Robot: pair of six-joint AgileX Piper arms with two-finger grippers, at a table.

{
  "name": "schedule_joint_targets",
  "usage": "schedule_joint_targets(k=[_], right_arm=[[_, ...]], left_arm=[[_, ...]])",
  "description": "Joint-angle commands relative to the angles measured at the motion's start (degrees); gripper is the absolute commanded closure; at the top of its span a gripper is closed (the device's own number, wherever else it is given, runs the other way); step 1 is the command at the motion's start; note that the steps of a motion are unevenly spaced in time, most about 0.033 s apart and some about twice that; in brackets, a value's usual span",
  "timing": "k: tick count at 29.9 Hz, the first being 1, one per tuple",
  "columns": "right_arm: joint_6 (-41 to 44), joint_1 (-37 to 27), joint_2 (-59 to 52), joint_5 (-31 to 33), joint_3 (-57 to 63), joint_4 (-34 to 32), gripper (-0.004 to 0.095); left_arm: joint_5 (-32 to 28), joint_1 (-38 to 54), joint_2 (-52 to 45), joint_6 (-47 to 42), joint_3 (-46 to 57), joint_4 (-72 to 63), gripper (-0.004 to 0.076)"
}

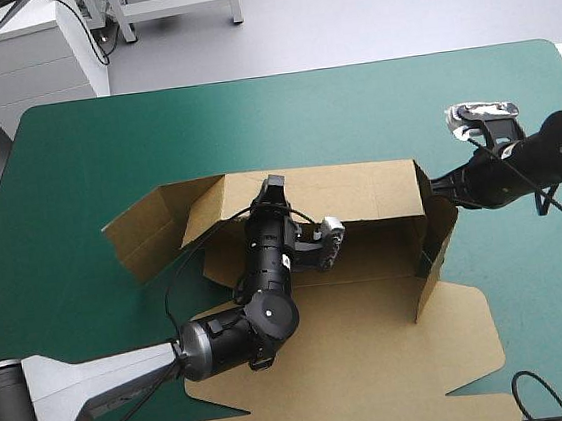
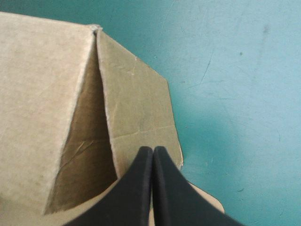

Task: Fold the box

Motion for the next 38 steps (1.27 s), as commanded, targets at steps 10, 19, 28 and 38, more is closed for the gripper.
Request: schedule_joint_targets(k=[10, 19, 28, 38], right_arm=[[-10.2, 0.1, -14.4, -19.4, 19.4, 6.6, 0.0927], [-22.0, 0.1, -14.7, -20.7, 22.2, 7.8, 0.0821], [-27.1, 0.1, -14.5, -19.0, 22.2, 8.8, 0.0235], [-36.7, 0.1, -12.9, -17.5, 22.2, 17.8, 0.0256]], left_arm=[[2.1, -0.3, -1.7, -0.2, -0.7, -0.8, 0.0731], [2.1, -0.3, -1.7, -1.2, -0.7, -0.2, 0.0731], [2.1, -0.3, -1.7, -1.2, -0.7, 0.0, 0.0731], [2.1, -0.3, -1.7, -1.2, -0.7, 0.0, 0.0731]])
